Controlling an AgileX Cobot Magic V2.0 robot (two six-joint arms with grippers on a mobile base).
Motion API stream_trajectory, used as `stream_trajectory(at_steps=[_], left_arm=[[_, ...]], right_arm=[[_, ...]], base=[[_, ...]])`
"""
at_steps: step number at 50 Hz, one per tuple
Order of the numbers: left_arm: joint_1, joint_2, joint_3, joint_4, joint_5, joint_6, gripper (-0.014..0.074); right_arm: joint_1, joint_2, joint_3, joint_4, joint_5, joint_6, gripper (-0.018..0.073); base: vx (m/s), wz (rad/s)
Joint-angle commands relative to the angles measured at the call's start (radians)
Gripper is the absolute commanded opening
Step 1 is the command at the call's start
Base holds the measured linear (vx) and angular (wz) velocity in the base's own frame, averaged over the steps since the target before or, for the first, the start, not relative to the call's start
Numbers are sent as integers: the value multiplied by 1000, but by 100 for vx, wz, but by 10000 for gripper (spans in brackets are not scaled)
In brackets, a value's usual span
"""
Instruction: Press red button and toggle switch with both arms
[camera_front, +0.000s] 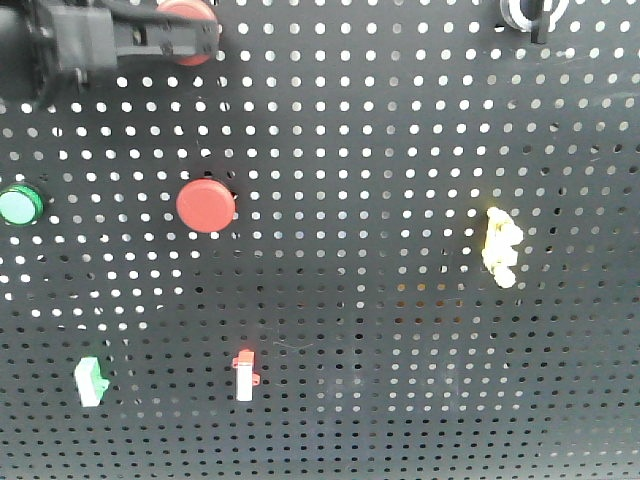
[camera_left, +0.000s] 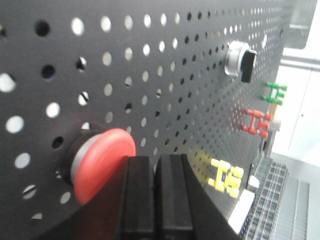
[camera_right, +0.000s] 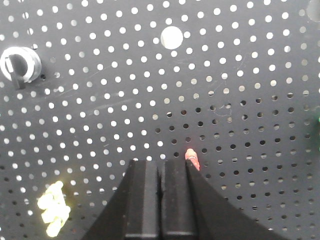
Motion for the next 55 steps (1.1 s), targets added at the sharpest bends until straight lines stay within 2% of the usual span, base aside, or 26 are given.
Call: stream_trajectory(at_steps=[1, 8, 14, 18, 24, 34, 37, 41, 45, 49, 55], left_arm=[[5, -48, -22, 8, -86, 24, 1], [5, -137, -22, 92, -53, 23, 1], [5, -208, -17, 216, -8, -55, 1], [5, -248, 7, 280, 1, -99, 1], [5, -299, 64, 320, -18, -106, 1], [5, -353, 170, 318, -72, -123, 1], [5, -357, 190, 318, -72, -123, 1], [5, -357, 200, 318, -58, -123, 1], [5, -357, 205, 318, -55, -123, 1], [5, -357, 205, 318, -57, -123, 1], [5, -357, 205, 318, -62, -123, 1]], right_arm=[[-7, 14, -27, -4, -73, -56, -3], [-7, 14, -28, 14, -84, -107, -3], [-7, 20, -30, 79, -62, -190, -3], [-7, 37, -29, 165, -38, -283, -3], [-7, 83, -33, 372, -31, -450, -3], [-7, 255, -155, 832, 104, -850, -3], [-7, 321, -208, 975, 155, -936, -3], [-7, 398, -277, 1090, 200, -1003, -3], [-2, 464, -337, 1157, 238, -1029, -3], [37, 522, -395, 1164, 248, -1029, -3], [167, 581, -452, 1139, 209, -1029, -3]], base=[[0, 0], [0, 0], [0, 0], [0, 0], [0, 0], [0, 0], [0, 0], [0, 0], [0, 0], [0, 0], [0, 0]])
